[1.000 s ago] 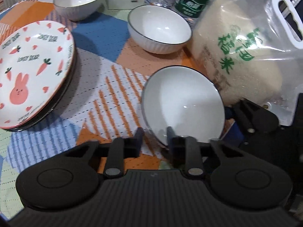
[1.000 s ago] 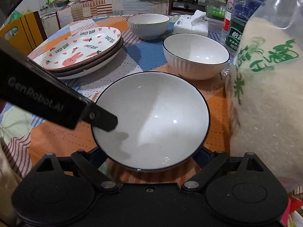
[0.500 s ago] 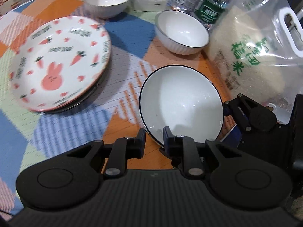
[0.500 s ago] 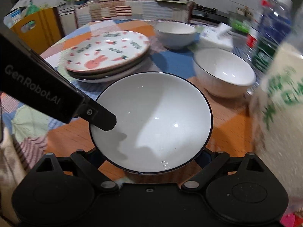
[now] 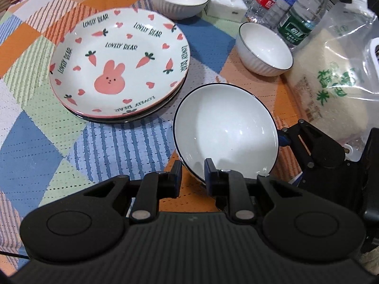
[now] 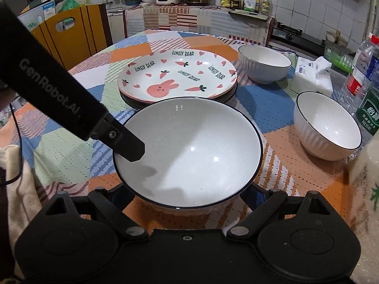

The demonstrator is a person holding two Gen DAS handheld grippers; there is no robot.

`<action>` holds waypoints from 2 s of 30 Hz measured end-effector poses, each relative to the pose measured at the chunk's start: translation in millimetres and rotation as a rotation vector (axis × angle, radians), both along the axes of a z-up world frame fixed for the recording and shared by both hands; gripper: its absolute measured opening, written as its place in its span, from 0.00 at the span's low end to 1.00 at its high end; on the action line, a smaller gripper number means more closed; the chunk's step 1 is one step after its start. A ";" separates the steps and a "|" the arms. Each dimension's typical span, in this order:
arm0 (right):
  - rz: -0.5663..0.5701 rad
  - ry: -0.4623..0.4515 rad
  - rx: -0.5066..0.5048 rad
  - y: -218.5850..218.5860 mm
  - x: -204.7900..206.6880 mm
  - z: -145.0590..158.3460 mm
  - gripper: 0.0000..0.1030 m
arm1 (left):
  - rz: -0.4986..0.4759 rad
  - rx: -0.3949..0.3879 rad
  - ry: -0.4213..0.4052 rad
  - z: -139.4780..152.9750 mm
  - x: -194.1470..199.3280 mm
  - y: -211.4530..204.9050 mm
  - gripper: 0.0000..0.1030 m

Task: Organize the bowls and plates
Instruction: 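Lift the bowl with both tools and lower it into the bowl by the bottles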

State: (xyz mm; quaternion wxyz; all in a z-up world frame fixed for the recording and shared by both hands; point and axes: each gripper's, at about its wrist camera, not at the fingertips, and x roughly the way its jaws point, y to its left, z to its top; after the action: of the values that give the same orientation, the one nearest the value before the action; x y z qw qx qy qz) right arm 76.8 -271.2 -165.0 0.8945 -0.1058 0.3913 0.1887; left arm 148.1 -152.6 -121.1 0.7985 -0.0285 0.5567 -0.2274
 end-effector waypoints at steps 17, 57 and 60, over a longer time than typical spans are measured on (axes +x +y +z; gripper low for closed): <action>-0.022 -0.003 -0.012 -7.8 -8.5 -12.2 0.93 | -0.006 0.013 -0.002 -6.5 0.3 -5.7 0.18; -0.603 -0.061 0.348 -78.0 55.2 17.9 0.82 | 0.011 -0.113 -0.123 44.0 114.1 -85.1 0.40; -0.632 -0.050 0.349 -77.9 69.0 6.3 0.82 | -0.008 -0.119 -0.097 33.6 130.5 -101.7 0.40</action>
State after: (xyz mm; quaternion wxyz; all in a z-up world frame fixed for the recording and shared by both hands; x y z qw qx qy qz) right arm 145.8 -349.1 -158.7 0.9226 0.1700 0.3445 -0.0358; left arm 278.6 -254.3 -87.5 0.8204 -0.0626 0.5031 -0.2644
